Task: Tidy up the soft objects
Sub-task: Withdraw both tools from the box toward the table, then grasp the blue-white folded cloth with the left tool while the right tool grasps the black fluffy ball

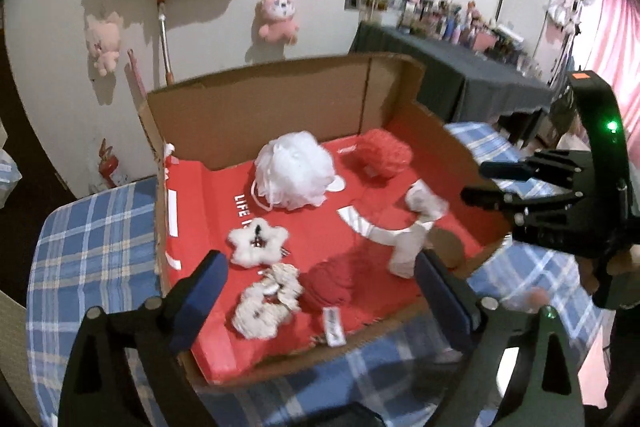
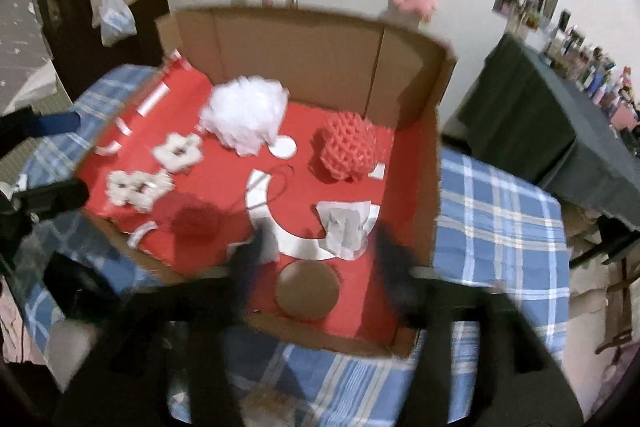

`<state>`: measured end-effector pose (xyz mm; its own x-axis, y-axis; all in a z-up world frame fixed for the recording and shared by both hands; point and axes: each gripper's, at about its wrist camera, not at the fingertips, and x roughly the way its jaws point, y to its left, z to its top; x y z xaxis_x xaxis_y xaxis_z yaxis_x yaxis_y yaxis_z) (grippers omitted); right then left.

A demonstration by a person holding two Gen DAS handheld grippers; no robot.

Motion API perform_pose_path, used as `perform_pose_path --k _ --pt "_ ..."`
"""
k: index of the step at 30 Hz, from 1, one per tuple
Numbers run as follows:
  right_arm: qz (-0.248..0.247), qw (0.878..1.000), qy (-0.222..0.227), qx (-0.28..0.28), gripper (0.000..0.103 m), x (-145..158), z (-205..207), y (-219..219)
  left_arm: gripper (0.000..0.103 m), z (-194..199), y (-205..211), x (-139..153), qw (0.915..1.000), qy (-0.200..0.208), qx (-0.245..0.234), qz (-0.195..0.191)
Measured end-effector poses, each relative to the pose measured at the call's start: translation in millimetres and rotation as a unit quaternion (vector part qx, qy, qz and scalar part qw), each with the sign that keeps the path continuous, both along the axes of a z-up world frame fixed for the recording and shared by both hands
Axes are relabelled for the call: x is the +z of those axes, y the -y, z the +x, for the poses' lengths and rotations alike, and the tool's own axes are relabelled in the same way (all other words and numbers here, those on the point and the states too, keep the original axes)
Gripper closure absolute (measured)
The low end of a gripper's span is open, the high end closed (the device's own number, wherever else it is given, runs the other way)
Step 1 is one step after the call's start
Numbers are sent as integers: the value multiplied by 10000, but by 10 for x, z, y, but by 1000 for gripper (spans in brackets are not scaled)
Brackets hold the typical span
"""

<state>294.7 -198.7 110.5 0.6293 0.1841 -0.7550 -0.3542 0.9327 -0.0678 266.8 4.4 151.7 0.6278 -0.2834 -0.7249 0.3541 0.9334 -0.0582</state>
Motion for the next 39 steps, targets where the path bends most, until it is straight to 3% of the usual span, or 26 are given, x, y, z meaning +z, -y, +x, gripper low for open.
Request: perform_pose_path --k 11,21,31,39 --pt "252 9942 1042 -20 24 380 -1067 92 0 -934 25 289 9930 986 322 -567" --pt "513 9866 1523 -284 18 384 -1717 320 0 -1611 91 251 9839 1618 518 -555" --pt "578 9883 1235 -686 17 -77 -1856 595 0 -1935 300 -99 9880 1336 434 -635" --pt "461 9928 713 -849 17 -587 -1760 718 0 -1935 404 -596 9949 610 376 -703"
